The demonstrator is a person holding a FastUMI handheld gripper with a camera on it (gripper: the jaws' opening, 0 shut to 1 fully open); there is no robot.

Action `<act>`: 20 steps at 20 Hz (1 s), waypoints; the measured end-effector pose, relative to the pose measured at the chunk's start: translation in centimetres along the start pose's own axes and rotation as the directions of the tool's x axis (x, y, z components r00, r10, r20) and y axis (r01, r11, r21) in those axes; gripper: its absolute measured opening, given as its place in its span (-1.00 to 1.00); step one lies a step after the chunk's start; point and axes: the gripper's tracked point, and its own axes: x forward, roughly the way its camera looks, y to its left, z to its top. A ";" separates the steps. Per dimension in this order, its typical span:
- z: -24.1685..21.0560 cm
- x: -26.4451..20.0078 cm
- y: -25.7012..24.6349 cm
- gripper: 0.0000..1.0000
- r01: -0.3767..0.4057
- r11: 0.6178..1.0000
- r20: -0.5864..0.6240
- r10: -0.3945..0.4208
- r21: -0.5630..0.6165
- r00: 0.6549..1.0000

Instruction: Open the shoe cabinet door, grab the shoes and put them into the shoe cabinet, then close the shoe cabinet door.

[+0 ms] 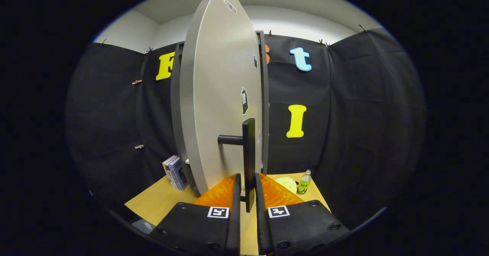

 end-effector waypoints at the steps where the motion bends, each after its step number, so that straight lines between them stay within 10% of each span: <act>1: 0.0 -0.2 -0.7 -0.59 0.010 1.000 0.002 -0.010 0.007 1.000; 11: 1.3 -3.0 -6.7 -0.62 0.126 0.992 0.063 -0.126 0.007 0.990; 20: 4.0 -7.7 -1.6 -0.62 0.046 0.998 0.192 -0.038 -0.035 0.981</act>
